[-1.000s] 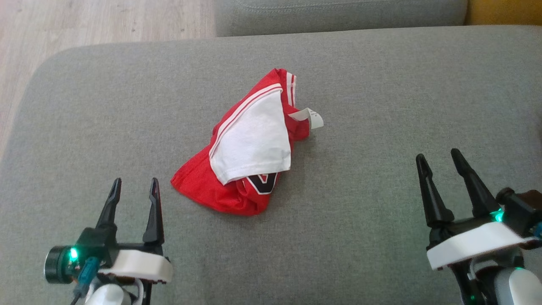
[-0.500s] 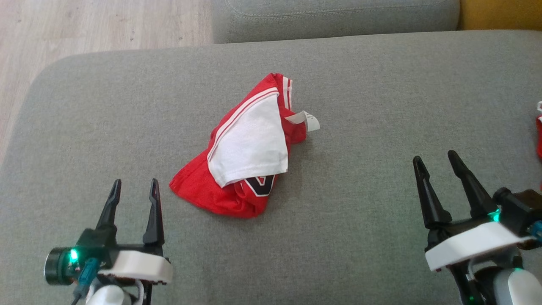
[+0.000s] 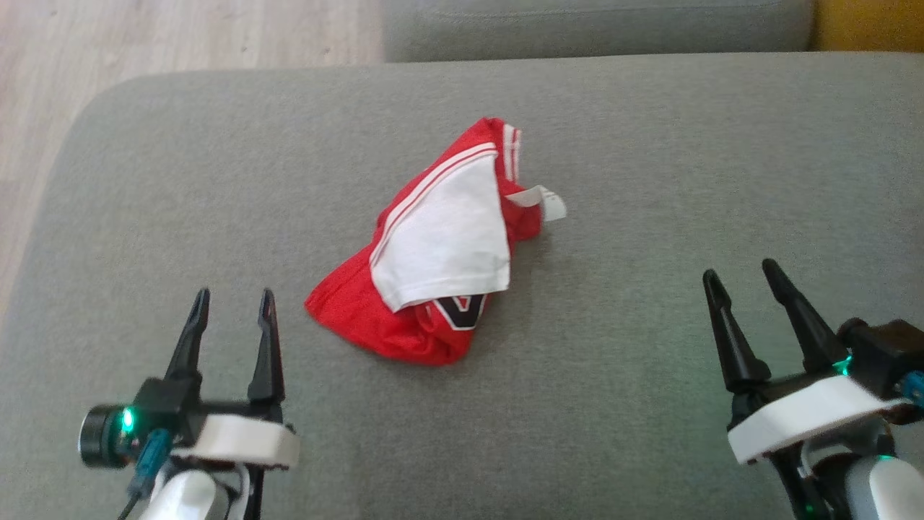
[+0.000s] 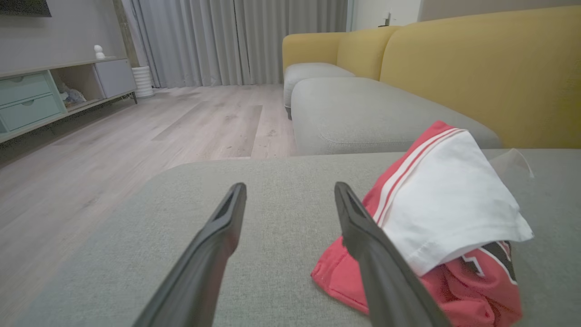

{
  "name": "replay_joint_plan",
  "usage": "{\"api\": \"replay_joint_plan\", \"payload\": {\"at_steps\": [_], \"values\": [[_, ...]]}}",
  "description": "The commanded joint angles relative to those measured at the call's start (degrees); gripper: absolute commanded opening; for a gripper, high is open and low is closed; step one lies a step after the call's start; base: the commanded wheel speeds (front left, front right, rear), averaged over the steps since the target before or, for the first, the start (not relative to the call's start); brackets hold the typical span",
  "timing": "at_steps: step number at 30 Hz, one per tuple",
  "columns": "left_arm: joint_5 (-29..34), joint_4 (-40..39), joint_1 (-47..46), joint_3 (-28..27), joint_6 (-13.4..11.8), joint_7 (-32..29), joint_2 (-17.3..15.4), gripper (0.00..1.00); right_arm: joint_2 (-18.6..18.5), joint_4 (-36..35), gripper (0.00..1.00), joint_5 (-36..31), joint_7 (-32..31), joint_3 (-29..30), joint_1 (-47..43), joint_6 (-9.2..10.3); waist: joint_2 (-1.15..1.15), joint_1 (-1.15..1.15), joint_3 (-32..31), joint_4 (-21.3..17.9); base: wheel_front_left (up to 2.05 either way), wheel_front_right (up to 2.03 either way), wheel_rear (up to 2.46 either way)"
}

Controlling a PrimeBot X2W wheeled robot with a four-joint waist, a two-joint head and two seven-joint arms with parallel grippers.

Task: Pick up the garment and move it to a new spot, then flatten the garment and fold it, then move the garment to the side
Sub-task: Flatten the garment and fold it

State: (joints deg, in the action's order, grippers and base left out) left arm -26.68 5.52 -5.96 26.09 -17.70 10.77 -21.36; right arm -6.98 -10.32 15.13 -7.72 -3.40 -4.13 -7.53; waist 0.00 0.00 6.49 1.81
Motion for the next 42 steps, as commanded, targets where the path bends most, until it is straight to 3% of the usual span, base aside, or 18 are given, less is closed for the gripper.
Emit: {"api": "replay_joint_plan", "payload": {"at_steps": [1, 13, 25, 26, 27, 36, 42], "values": [[0.5, -2.0, -3.9, -1.9, -0.4, 0.7, -0.8, 1.00, -2.4, -1.3, 1.00, -0.3, -0.9, -1.5, 2.2, 0.04, 0.00, 0.00, 1.3, 1.8, 0.00, 0.00, 0.00], [1.7, 0.3, -9.1, 0.5, 0.8, 3.2, 4.6, 1.00, -8.9, 9.6, 1.00, 7.9, -7.4, -13.3, 11.2, 0.04, 0.00, 0.00, 6.5, 12.8, 0.00, 0.00, 0.00], [2.4, 2.8, -10.2, -0.3, 2.2, 4.2, 7.8, 1.00, -11.2, 17.4, 1.00, 15.0, -9.0, -21.5, 19.4, 0.04, 0.00, 0.00, 7.9, 15.9, 0.00, 0.00, 0.00], [2.4, 2.9, -10.1, -0.4, 2.4, 4.2, 8.0, 1.00, -11.4, 17.6, 0.36, 15.1, -8.8, -21.9, 19.8, 0.04, 0.00, 0.00, 7.8, 16.0, 0.00, 0.00, 0.00], [2.5, 3.1, -10.1, -0.5, 2.5, 4.2, 8.2, 1.00, -11.4, 17.7, 0.00, 15.8, -8.8, -22.4, 20.0, 0.04, 0.00, 0.00, 7.7, 16.1, 0.00, 0.00, 0.00], [3.2, 3.1, -9.1, -2.2, 3.1, 4.2, 8.7, 1.00, -13.3, 12.1, 0.00, 15.3, -6.3, -22.9, 20.7, 0.04, 0.00, 0.00, 6.6, 15.0, 0.00, 0.00, 0.00], [3.9, 2.7, -8.2, -3.6, 3.1, 4.2, 8.2, 1.00, -13.6, 4.6, 0.00, 12.7, -6.2, -13.7, 18.9, 0.04, 0.00, 0.00, 5.6, 11.5, 0.00, 0.00, 0.00]]}}
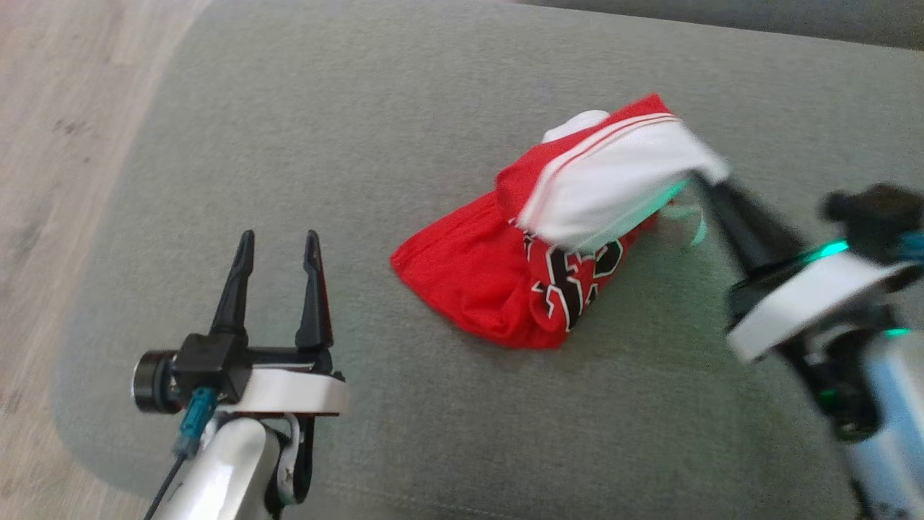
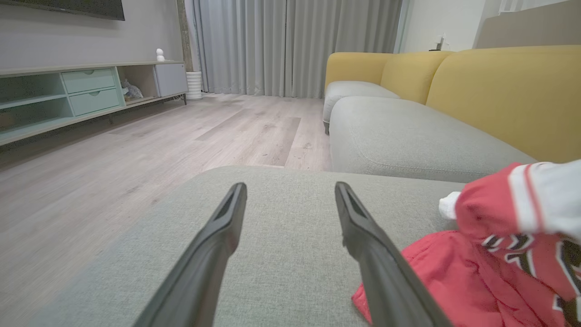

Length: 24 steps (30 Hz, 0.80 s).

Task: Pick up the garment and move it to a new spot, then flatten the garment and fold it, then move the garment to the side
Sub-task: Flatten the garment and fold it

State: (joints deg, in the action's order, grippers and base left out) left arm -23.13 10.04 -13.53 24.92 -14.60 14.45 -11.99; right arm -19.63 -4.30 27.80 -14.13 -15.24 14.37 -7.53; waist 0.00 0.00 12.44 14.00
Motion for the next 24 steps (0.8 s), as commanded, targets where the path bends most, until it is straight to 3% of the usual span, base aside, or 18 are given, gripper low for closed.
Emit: {"api": "replay_joint_plan", "payload": {"at_steps": [1, 12, 19, 20, 21, 24], "values": [[0.3, -1.8, -0.4, -2.6, 0.0, 0.5, -1.2, 1.00, -0.7, -2.6, 0.00, -0.5, -0.1, 0.7, -0.6, 0.04, 0.00, 0.00, -0.5, -1.4, 0.00, 0.00, 0.00], [0.4, -1.7, 0.2, -3.0, 0.0, 0.0, -2.8, 1.00, 7.2, -5.6, 0.00, -3.3, -7.2, 25.6, -16.5, 0.04, 0.00, 0.00, -1.6, -9.4, 0.00, 0.00, 0.00], [0.1, -2.1, 1.0, -3.2, -0.4, -0.8, -3.8, 1.00, 12.6, 0.8, 0.00, -5.0, -10.0, 33.1, -21.7, 0.04, 0.00, 0.00, -2.4, -12.9, 0.00, 0.00, 0.00], [0.1, -2.2, 1.1, -3.2, -0.5, -0.9, -3.9, 1.00, 13.2, 2.0, 0.44, -4.9, -9.6, 33.4, -21.7, 0.04, 0.00, 0.00, -2.5, -13.3, 0.00, 0.00, 0.00], [0.0, -2.4, 1.3, -3.2, -0.5, -1.0, -4.0, 1.00, 13.5, 3.0, 1.00, -5.1, -8.8, 33.7, -21.6, 0.04, 0.00, 0.00, -2.6, -13.6, 0.00, 0.00, 0.00], [-0.1, -2.7, 1.8, -3.2, -0.8, -1.3, -4.3, 1.00, 14.2, 4.6, 1.00, -5.7, -4.5, 34.2, -20.3, 0.04, 0.00, 0.00, -2.8, -14.3, 0.00, 0.00, 0.00]]}}
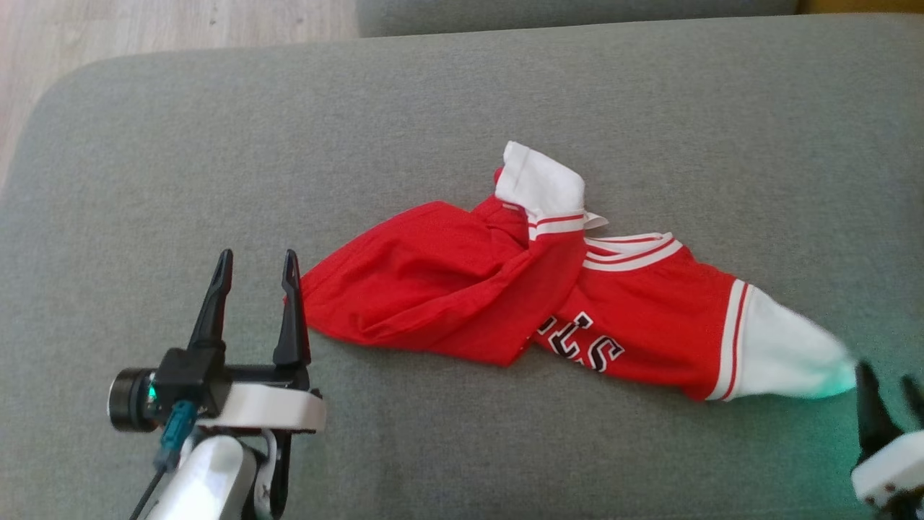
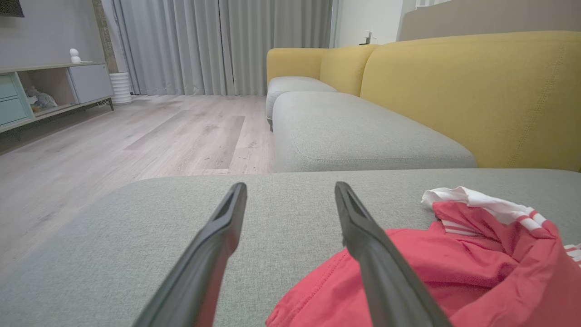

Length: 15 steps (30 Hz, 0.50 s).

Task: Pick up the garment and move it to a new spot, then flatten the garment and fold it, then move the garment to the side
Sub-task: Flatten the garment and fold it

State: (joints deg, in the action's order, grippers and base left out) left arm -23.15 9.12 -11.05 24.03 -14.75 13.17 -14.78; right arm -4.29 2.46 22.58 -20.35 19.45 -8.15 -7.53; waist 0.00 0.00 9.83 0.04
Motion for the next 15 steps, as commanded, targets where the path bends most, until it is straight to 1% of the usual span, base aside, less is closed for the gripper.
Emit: {"api": "replay_joint_plan", "payload": {"at_steps": [1, 5, 8, 11, 12, 13, 15], "values": [[-0.1, -1.9, -0.5, -2.3, -0.7, 0.0, -1.6, 1.00, -1.1, -2.3, 1.00, -1.0, 3.6, -0.6, 2.8, 0.04, 0.00, 0.00, -0.3, -0.5, 0.00, 0.00, 0.00], [-0.2, -2.3, 0.3, -2.5, -1.1, -0.3, -2.1, 1.00, -1.7, -4.6, 1.00, -3.9, 10.3, -2.0, 5.3, 0.04, 0.00, 0.00, -0.7, -1.0, 0.00, 0.00, 0.00], [-0.3, -2.5, 0.8, -2.6, -1.5, -0.6, -2.4, 1.00, -2.5, -8.0, 1.00, -7.5, 12.7, -5.1, 6.5, 0.04, 0.00, 0.00, -1.1, -1.3, 0.00, 0.00, 0.00], [-0.5, -2.7, 1.5, -2.8, -1.8, -0.8, -2.8, 1.00, -2.9, -11.4, 1.00, -9.1, 13.5, -10.2, 7.3, 0.04, 0.00, 0.00, -1.7, -1.5, 0.00, 0.00, 0.00], [-0.5, -2.7, 1.5, -2.8, -1.8, -0.8, -2.8, 1.00, -2.9, -11.4, 1.00, -9.1, 13.5, -10.2, 7.3, 0.04, 0.00, 0.00, -1.7, -1.5, 0.00, 0.00, 0.00], [-0.6, -2.8, 1.9, -2.8, -2.0, -1.0, -3.0, 1.00, -2.7, -13.5, 1.00, -9.6, 13.1, -13.8, 7.0, 0.04, 0.00, 0.00, -2.2, -1.5, 0.00, 0.00, 0.00], [-0.7, -3.0, 2.2, -2.8, -2.2, -1.2, -3.1, 1.00, -2.6, -15.0, 1.00, -9.7, 12.6, -16.6, 6.5, 0.04, 0.00, 0.00, -2.4, -1.5, 0.00, 0.00, 0.00]]}}
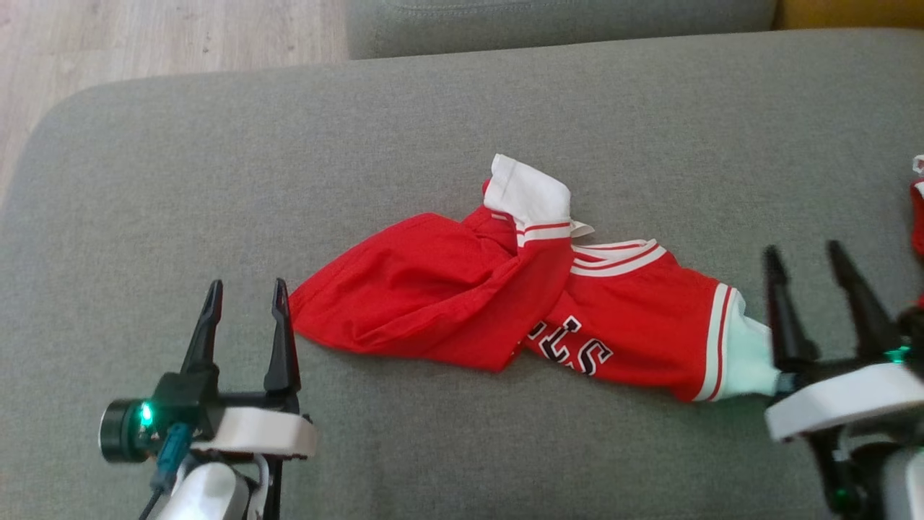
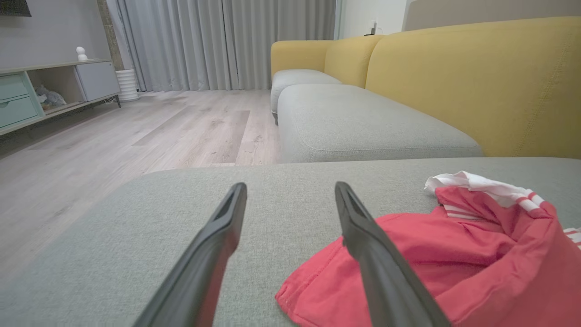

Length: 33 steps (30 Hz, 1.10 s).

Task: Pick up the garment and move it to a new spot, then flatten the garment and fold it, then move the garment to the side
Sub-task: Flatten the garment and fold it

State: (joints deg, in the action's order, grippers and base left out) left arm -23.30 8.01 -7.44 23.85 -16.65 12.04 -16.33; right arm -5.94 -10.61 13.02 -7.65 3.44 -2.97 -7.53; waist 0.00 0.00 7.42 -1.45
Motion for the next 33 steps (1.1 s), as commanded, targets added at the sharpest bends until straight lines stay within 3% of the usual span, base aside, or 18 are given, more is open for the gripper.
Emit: {"api": "replay_joint_plan", "payload": {"at_steps": [1, 13, 19, 33], "values": [[-0.6, -2.0, -1.3, -2.6, -0.3, -0.2, -1.7, 1.00, -0.8, -2.5, 1.00, -0.1, -0.3, -1.7, 1.1, 0.04, 0.00, 0.00, -0.1, 0.0, 0.00, 0.00, 0.00], [-0.8, -2.4, -0.9, -2.2, -0.9, -1.0, -2.2, 1.00, -0.2, -3.2, 1.00, 1.3, -1.3, -5.0, -0.3, 0.04, 0.00, 0.00, -0.1, 0.2, 0.00, 0.00, 0.00], [-0.5, -2.6, -2.2, -1.4, -0.7, -1.0, -1.7, 1.00, -1.2, -1.4, 1.00, 1.9, -4.6, -5.6, 1.2, 0.04, 0.00, 0.00, 1.7, 1.9, 0.00, 0.00, 0.00], [0.2, 1.4, -8.6, 2.3, 1.3, 1.3, 4.1, 1.00, -8.9, 11.5, 1.00, 5.6, -20.9, -21.6, 23.4, 0.04, 0.00, 0.00, 9.2, 11.7, 0.00, 0.00, 0.00]]}}
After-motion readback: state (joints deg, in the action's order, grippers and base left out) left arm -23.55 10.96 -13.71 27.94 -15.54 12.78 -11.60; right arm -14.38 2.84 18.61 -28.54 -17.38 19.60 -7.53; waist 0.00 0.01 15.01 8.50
